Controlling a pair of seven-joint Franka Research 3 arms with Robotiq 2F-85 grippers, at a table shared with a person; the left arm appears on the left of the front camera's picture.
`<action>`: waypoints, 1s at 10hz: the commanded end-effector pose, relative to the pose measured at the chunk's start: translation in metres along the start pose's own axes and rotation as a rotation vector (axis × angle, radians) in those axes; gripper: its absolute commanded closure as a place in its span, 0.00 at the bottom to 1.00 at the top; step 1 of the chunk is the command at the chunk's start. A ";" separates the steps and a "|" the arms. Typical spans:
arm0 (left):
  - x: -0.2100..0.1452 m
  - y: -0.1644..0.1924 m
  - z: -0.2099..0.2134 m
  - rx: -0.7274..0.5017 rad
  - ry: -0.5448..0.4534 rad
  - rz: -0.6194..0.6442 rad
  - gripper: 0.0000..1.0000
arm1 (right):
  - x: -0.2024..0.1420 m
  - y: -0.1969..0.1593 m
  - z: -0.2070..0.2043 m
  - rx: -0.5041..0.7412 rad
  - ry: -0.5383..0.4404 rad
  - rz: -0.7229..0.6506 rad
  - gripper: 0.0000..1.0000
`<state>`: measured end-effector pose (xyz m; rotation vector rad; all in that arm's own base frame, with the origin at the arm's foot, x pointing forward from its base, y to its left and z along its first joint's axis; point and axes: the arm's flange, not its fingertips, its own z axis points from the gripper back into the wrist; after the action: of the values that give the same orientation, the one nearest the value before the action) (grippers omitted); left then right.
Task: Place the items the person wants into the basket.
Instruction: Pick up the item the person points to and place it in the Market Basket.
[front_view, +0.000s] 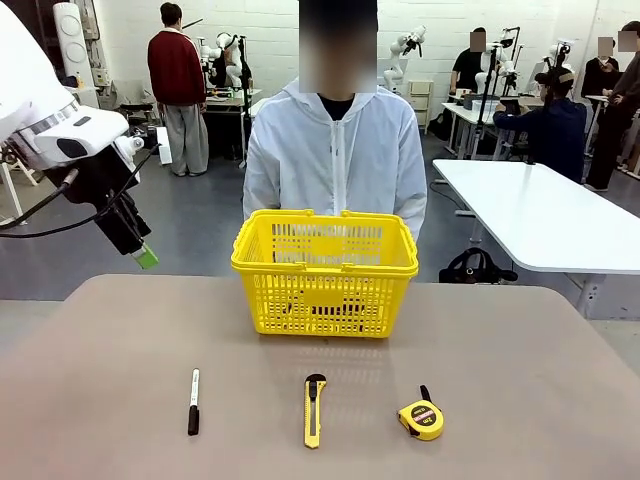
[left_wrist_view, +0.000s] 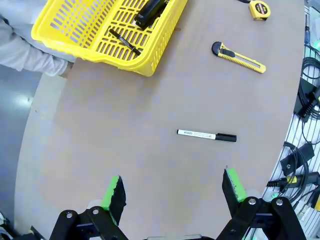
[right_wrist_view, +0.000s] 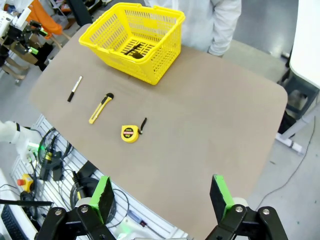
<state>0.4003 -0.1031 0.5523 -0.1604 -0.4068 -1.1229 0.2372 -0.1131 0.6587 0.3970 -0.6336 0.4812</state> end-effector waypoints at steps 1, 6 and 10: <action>0.000 0.001 -0.002 -0.003 0.003 0.002 0.00 | -0.003 0.000 -0.003 0.002 0.001 0.003 0.00; -0.086 0.043 0.110 -0.247 -0.356 -0.069 0.00 | -0.003 0.000 -0.003 0.002 0.001 0.003 0.00; -0.137 0.054 0.143 -0.219 -0.505 0.015 0.00 | -0.003 0.000 -0.003 0.002 0.001 0.003 0.00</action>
<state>0.3649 0.0816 0.6398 -0.6308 -0.6967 -1.1244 0.2370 -0.1133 0.6587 0.3973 -0.6341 0.4810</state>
